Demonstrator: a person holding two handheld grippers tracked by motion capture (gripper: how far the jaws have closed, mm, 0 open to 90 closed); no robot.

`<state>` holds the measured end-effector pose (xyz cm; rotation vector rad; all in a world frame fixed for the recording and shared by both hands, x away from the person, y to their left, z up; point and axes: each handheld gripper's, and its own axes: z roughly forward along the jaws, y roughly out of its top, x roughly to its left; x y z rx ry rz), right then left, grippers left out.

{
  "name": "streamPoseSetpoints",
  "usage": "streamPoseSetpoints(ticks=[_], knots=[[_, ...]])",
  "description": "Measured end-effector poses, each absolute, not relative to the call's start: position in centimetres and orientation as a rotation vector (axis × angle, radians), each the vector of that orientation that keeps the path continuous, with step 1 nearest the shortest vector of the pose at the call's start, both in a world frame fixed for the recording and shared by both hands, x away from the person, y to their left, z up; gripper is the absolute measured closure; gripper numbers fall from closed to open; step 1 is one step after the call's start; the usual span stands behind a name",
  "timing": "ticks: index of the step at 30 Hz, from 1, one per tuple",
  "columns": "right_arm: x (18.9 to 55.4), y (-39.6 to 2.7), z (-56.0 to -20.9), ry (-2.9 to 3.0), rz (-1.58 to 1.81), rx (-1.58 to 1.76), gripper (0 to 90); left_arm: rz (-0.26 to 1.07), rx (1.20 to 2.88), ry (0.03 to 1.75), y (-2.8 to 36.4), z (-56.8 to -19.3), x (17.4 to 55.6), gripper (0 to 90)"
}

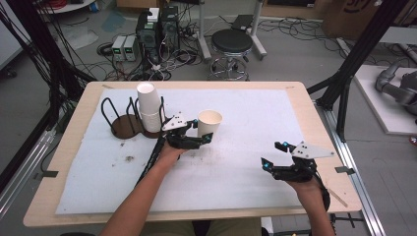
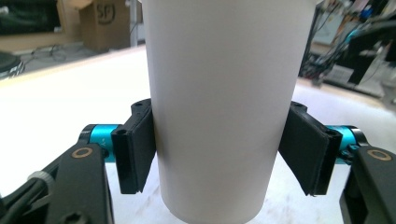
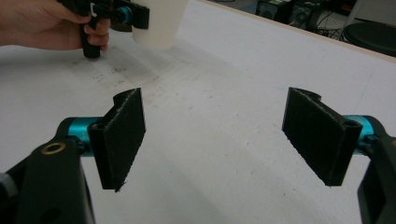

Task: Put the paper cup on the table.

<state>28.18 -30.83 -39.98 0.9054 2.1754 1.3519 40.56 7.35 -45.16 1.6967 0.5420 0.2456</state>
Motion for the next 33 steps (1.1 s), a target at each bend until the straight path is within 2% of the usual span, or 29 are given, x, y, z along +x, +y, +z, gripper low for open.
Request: streamPoseSetpoints(ticks=[4, 7, 17, 33], knots=[[28.2, -30.9, -39.9, 2.174, 1.358, 0.910, 21.8, 0.286, 1.767, 0.593, 7.2, -45.2, 40.7, 32.4], [28.2, -30.8, -39.9, 2.176, 1.356, 0.906, 21.8, 0.332, 1.897, 0.643, 6.7, -45.0, 40.8, 32.4], [28.1, -30.9, -39.9, 2.178, 1.353, 0.912, 21.8, 0.381, 2.009, 0.662, 6.8, -44.4, 39.9, 32.4], [28.2, -30.8, -39.7, 2.167, 1.364, 0.902, 21.9, 0.350, 1.989, 0.721, 7.9, -45.2, 38.8, 28.1]])
